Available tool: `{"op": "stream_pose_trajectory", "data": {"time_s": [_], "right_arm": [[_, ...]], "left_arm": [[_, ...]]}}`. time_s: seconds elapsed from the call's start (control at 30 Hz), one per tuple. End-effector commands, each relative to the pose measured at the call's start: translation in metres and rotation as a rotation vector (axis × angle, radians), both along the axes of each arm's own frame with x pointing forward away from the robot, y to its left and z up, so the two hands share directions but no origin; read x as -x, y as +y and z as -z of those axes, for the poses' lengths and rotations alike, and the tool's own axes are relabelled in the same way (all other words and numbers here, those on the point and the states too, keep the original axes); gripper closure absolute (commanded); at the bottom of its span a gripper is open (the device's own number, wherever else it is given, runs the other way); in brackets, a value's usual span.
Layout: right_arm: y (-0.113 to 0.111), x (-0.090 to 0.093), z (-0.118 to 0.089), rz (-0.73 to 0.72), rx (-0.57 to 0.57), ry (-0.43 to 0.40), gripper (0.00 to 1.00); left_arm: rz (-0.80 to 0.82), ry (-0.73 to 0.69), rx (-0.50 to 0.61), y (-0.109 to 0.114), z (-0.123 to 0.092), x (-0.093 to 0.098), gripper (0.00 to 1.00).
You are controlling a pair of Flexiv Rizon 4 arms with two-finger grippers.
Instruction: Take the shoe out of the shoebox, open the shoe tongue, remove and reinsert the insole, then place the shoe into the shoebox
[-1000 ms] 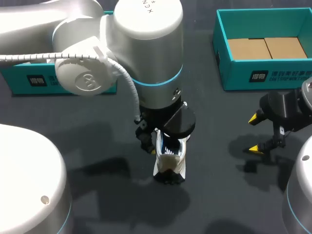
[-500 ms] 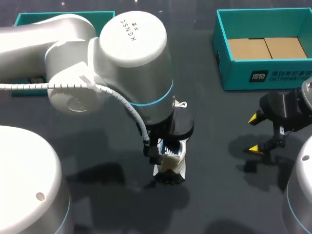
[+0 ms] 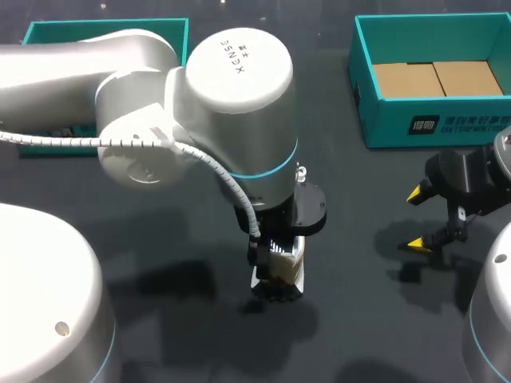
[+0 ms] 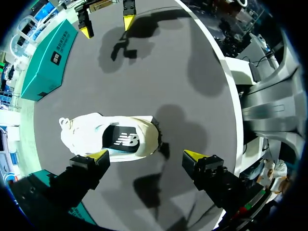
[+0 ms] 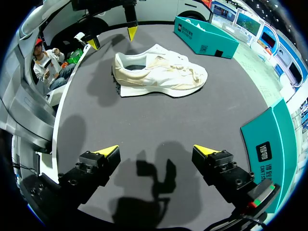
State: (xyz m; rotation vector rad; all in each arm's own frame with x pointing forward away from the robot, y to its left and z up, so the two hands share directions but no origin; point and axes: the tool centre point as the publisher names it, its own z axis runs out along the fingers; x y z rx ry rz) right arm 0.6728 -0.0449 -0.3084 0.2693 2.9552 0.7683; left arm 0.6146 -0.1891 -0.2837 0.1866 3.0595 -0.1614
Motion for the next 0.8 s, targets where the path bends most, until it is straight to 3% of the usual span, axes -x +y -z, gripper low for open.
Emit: {"op": "stream_pose_trajectory", "data": {"time_s": [0.03,0.2,0.6,0.8], "right_arm": [[0.0,0.001,0.0,0.0,0.002,-0.002,0.0],[0.0,0.001,0.0,0.0,0.002,-0.002,0.0],[0.0,0.001,0.0,0.0,0.002,-0.002,0.0],[0.0,0.001,0.0,0.0,0.002,-0.002,0.0]], "left_arm": [[0.005,0.047,0.009,-0.006,0.023,-0.004,0.0],[-0.029,0.11,0.014,-0.002,0.033,0.012,0.0],[-0.029,0.11,0.014,-0.002,0.033,0.012,0.0],[-0.045,0.096,0.001,-0.009,0.057,0.016,0.0]]}}
